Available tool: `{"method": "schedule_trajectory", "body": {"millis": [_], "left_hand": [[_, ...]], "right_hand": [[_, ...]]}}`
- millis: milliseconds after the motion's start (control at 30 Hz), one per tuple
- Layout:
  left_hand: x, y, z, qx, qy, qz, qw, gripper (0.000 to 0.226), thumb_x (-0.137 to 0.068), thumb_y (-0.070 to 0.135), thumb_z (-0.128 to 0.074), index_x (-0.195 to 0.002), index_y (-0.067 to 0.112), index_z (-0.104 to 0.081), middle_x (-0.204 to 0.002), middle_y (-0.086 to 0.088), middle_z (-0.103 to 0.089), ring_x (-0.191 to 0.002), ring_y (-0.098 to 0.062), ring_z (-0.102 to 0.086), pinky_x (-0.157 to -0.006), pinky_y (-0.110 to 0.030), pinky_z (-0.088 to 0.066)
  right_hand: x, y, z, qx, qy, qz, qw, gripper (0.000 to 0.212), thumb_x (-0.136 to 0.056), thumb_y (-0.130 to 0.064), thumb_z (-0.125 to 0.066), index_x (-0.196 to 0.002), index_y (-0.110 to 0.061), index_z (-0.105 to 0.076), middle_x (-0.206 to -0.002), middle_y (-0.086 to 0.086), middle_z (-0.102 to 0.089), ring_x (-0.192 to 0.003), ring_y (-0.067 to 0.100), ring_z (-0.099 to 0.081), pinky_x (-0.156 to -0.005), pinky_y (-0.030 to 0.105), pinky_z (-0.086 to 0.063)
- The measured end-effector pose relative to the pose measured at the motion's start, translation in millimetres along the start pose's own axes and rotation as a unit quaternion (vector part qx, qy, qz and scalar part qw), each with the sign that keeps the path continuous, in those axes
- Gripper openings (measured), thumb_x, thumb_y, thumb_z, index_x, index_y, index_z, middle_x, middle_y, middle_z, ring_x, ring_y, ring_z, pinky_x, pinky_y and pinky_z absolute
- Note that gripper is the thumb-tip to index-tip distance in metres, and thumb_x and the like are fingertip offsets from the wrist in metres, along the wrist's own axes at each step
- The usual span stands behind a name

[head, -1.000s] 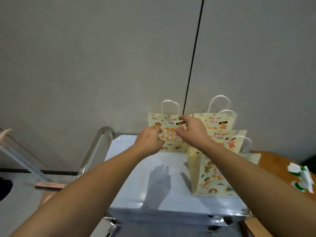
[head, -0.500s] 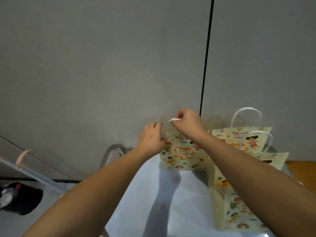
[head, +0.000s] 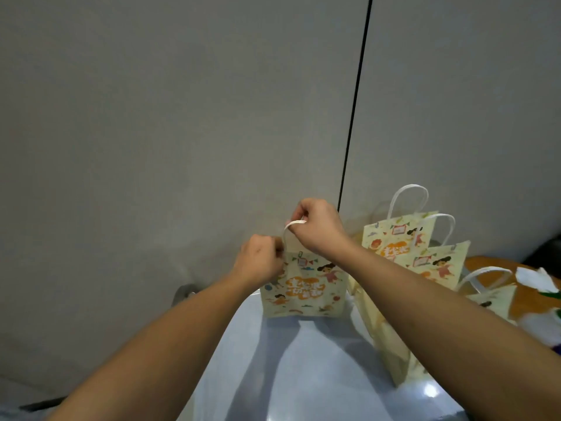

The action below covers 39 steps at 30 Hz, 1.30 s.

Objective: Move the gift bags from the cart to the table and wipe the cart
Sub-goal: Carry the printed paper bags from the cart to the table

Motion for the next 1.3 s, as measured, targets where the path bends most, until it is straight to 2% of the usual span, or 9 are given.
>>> {"method": "schedule_trajectory", "body": {"millis": [300,467,567,700,800,933,1067,1167,1300], "left_hand": [[36.2,10.9,3.8,-0.012,-0.046,-0.127,0.991,0.01,-0.093,0.027,-0.06,-0.094,0.026,-0.07,-0.093,0.0,-0.066,-0.09,-0.023,-0.064,-0.082,-0.04,-0.06],[70.7,62.5,-8.9,-0.028,-0.114,-0.209,0.971,0.008,-0.094,0.023,-0.06,-0.089,0.024,-0.066,-0.086,0.006,-0.062,-0.081,-0.011,-0.059,-0.063,-0.025,-0.05],[96.3,106.4,-17.6,-0.063,-0.162,-0.278,0.945,0.005,-0.091,0.022,-0.065,-0.089,0.02,-0.069,-0.084,0.006,-0.063,-0.082,-0.013,-0.058,-0.061,-0.023,-0.045],[130.2,166.4,-34.2,-0.082,-0.218,-0.326,0.916,0.008,-0.09,0.022,-0.069,-0.089,0.016,-0.074,-0.09,0.001,-0.069,-0.089,-0.017,-0.064,-0.077,-0.033,-0.058],[162.1,218.1,-51.6,-0.105,-0.252,-0.372,0.887,0.007,-0.091,0.022,-0.068,-0.085,0.02,-0.071,-0.081,0.009,-0.063,-0.08,-0.01,-0.059,-0.063,-0.022,-0.048],[226.8,303.7,-91.5,-0.117,-0.273,-0.425,0.855,0.01,-0.089,0.022,-0.069,-0.08,0.022,-0.07,-0.086,0.01,-0.061,-0.094,-0.013,-0.057,-0.069,-0.023,-0.039],[296.3,388.9,-144.1,-0.145,-0.281,-0.462,0.829,0.008,-0.092,0.026,-0.068,-0.087,0.02,-0.07,-0.088,0.004,-0.067,-0.085,-0.013,-0.062,-0.07,-0.027,-0.052],[354.5,449.9,-183.9,-0.155,-0.294,-0.502,0.799,0.008,-0.093,0.022,-0.066,-0.085,0.023,-0.066,-0.09,0.004,-0.064,-0.088,-0.013,-0.06,-0.072,-0.026,-0.05],[436.5,524.6,-238.5,-0.162,-0.322,-0.541,0.76,0.005,-0.093,0.022,-0.066,-0.089,0.025,-0.066,-0.091,0.005,-0.065,-0.086,-0.009,-0.062,-0.073,-0.026,-0.053]], "right_hand": [[92.2,-8.8,23.4,0.002,0.109,-0.091,0.99,0.016,-0.082,-0.014,-0.075,-0.071,-0.018,-0.064,-0.069,-0.004,-0.062,-0.065,0.013,-0.058,-0.052,0.026,-0.042],[145.3,-6.9,60.3,0.025,0.132,-0.121,0.984,0.017,-0.08,-0.011,-0.077,-0.07,-0.017,-0.064,-0.075,-0.002,-0.065,-0.072,0.014,-0.061,-0.059,0.03,-0.051],[184.0,5.7,88.6,0.03,0.138,-0.143,0.98,0.02,-0.079,-0.007,-0.075,-0.069,-0.017,-0.062,-0.076,-0.001,-0.064,-0.073,0.016,-0.062,-0.056,0.027,-0.047],[235.8,27.3,129.2,0.041,0.147,-0.167,0.974,0.013,-0.078,-0.006,-0.073,-0.074,-0.013,-0.063,-0.077,0.003,-0.066,-0.076,0.021,-0.064,-0.062,0.033,-0.053],[283.6,50.9,165.2,0.048,0.164,-0.195,0.966,0.012,-0.079,-0.008,-0.073,-0.075,-0.014,-0.064,-0.077,0.003,-0.067,-0.075,0.021,-0.065,-0.06,0.034,-0.052],[371.6,98.4,228.1,0.057,0.218,-0.232,0.946,0.007,-0.077,-0.01,-0.072,-0.074,-0.012,-0.066,-0.079,0.005,-0.069,-0.076,0.02,-0.064,-0.066,0.037,-0.053],[465.7,147.4,281.9,0.038,0.258,-0.28,0.924,0.008,-0.08,-0.008,-0.075,-0.08,-0.009,-0.067,-0.082,0.003,-0.065,-0.077,0.017,-0.06,-0.06,0.031,-0.048],[537.2,184.1,317.0,0.026,0.286,-0.319,0.903,0.009,-0.079,-0.007,-0.075,-0.078,-0.012,-0.067,-0.082,0.003,-0.066,-0.078,0.019,-0.062,-0.066,0.037,-0.054],[638.3,227.9,357.6,0.004,0.321,-0.38,0.867,0.011,-0.08,-0.005,-0.073,-0.078,-0.013,-0.066,-0.081,0.003,-0.066,-0.076,0.018,-0.064,-0.058,0.03,-0.053]]}}
Point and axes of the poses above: each hand's wrist, its own x-axis away from the middle knuckle, its own z-axis out of the back of the hand, y = z × x, the point moved 5 cm from there along -x, towards the middle knuckle
